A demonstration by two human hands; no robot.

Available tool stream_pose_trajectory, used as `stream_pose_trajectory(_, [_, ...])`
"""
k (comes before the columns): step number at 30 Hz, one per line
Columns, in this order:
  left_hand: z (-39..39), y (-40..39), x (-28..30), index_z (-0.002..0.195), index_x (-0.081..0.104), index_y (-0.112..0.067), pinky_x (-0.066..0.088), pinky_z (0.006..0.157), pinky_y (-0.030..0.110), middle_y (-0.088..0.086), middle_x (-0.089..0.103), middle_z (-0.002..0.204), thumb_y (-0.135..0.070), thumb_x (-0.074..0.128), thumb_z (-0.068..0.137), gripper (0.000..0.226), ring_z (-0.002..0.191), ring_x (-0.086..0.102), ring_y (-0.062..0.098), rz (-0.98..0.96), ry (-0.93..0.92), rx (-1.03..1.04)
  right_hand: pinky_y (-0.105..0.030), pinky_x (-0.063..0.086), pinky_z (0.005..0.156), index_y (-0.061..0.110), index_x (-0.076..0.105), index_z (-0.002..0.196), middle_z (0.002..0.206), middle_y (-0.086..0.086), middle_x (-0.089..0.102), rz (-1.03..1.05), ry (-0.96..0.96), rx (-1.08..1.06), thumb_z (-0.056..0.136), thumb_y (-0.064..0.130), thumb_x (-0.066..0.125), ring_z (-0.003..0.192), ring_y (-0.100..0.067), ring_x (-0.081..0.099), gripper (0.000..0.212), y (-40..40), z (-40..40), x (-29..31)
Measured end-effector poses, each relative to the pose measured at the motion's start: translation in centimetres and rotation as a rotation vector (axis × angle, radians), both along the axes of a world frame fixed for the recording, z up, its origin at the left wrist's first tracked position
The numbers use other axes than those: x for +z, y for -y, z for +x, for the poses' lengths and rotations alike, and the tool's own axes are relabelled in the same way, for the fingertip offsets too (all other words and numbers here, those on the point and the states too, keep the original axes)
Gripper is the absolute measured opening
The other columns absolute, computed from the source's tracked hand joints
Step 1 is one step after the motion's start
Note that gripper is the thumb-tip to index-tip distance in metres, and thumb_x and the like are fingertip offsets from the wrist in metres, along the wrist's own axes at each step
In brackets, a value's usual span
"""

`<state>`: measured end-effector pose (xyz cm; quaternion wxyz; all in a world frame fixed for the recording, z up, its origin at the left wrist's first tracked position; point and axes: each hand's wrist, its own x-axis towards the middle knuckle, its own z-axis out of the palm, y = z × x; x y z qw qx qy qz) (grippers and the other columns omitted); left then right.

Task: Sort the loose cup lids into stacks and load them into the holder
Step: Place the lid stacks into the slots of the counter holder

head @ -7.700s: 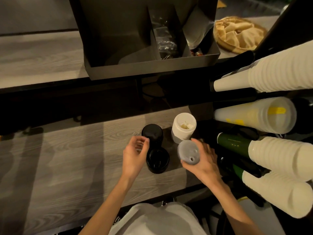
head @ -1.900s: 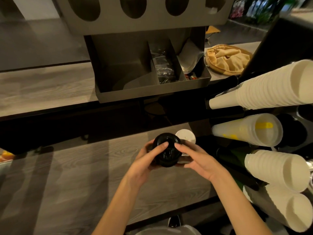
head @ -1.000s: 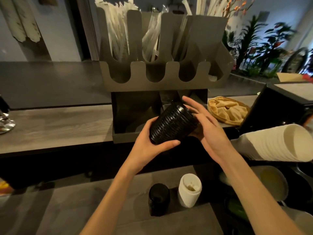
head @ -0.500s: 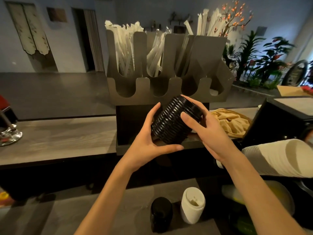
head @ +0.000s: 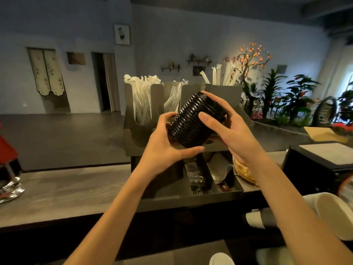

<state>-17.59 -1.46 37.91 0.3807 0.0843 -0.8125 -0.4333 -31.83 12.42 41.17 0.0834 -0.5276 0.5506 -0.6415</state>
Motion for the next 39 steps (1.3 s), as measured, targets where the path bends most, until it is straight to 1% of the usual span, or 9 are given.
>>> stream_pose_trajectory(5, [-1.5,2.8,4.2,0.145,0.032,-0.025,0.050,0.101,0.028,-0.010,0.055,0.130,-0.031,0.095,0.064,0.103,0.122,0.055,0.009,-0.079,0.142,0.017,-0.047,0.055,0.104,0.043,0.057,0.140,0.138,0.010,0.062,-0.006,-0.047,-0.004,0.086,0.041,0.078,0.132,-0.013,0.056,0.059,2.9,-1.7,2.7])
stream_pose_trajectory(9, [-2.8,4.7,6.9,0.120,0.056,-0.020,0.057,0.087,0.022,-0.004,0.065,0.112,-0.016,0.092,0.070,0.063,0.110,0.064,0.003,-0.076,0.232,-0.038,-0.044,0.056,0.103,0.044,0.053,0.143,0.139,0.012,0.058,0.017,-0.126,-0.033,0.090,0.039,0.078,0.132,-0.012,0.054,0.058,5.5,-3.4,3.9])
stream_pose_trajectory(13, [-3.4,6.4,7.9,0.122,0.066,-0.014,0.055,0.101,0.047,0.007,0.073,0.115,-0.013,0.090,0.072,0.055,0.112,0.068,0.022,0.045,0.308,-0.129,-0.047,0.058,0.100,0.046,0.052,0.142,0.139,0.011,0.057,0.057,-0.163,-0.039,0.090,0.042,0.078,0.131,-0.015,0.055,0.058,7.9,-4.8,3.9])
stream_pose_trajectory(20, [-2.9,7.8,8.1,0.111,0.060,-0.020,0.049,0.106,0.038,0.004,0.066,0.116,0.004,0.080,0.076,0.047,0.111,0.063,0.017,0.159,0.398,-0.128,-0.045,0.056,0.104,0.041,0.048,0.146,0.141,0.010,0.056,0.127,-0.275,0.001,0.092,0.039,0.075,0.130,-0.014,0.055,0.061,9.7,-6.2,4.1])
stream_pose_trajectory(23, [-3.5,7.4,7.0,0.121,0.055,-0.017,0.046,0.110,0.046,0.004,0.065,0.122,0.002,0.087,0.068,0.066,0.121,0.059,0.023,0.289,0.256,0.018,-0.045,0.057,0.102,0.042,0.048,0.146,0.141,0.009,0.055,0.125,-0.246,0.024,0.093,0.037,0.075,0.129,-0.014,0.056,0.060,9.8,-6.6,4.1])
stream_pose_trajectory(26, [-4.5,5.7,5.3,0.139,0.050,-0.013,0.052,0.099,0.036,0.003,0.065,0.122,0.004,0.086,0.069,0.081,0.121,0.058,0.022,0.481,0.054,0.141,-0.046,0.059,0.099,0.041,0.049,0.145,0.141,0.009,0.054,0.104,-0.218,0.027,0.093,0.036,0.074,0.129,-0.015,0.056,0.058,9.9,-7.0,4.1])
stream_pose_trajectory(30, [-5.6,3.4,3.3,0.137,0.051,-0.003,0.056,0.099,0.036,0.012,0.069,0.120,0.006,0.081,0.076,0.068,0.111,0.069,0.024,0.902,-0.265,0.111,-0.040,0.058,0.099,0.041,0.048,0.145,0.138,0.013,0.055,0.068,-0.227,0.009,0.093,0.036,0.074,0.128,-0.013,0.056,0.058,9.8,-7.4,4.5])
stream_pose_trajectory(33, [-6.3,1.6,2.7,0.136,0.050,-0.004,0.057,0.097,0.036,0.016,0.066,0.122,0.007,0.068,0.089,0.052,0.105,0.070,0.024,1.122,-0.417,0.072,-0.024,0.058,0.090,0.040,0.046,0.146,0.139,0.012,0.055,0.102,-0.305,-0.006,0.092,0.038,0.074,0.126,-0.011,0.056,0.061,9.9,-7.7,4.4])
stream_pose_trajectory(39, [-6.8,-1.0,0.4,0.134,0.059,-0.017,0.055,0.099,0.040,0.004,0.071,0.123,0.005,0.060,0.093,0.047,0.116,0.067,0.018,1.295,-0.502,-0.015,-0.007,0.052,0.080,0.037,0.043,0.149,0.139,0.009,0.056,0.165,-0.425,-0.008,0.092,0.039,0.075,0.120,-0.006,0.057,0.066,10.4,-7.8,4.5])
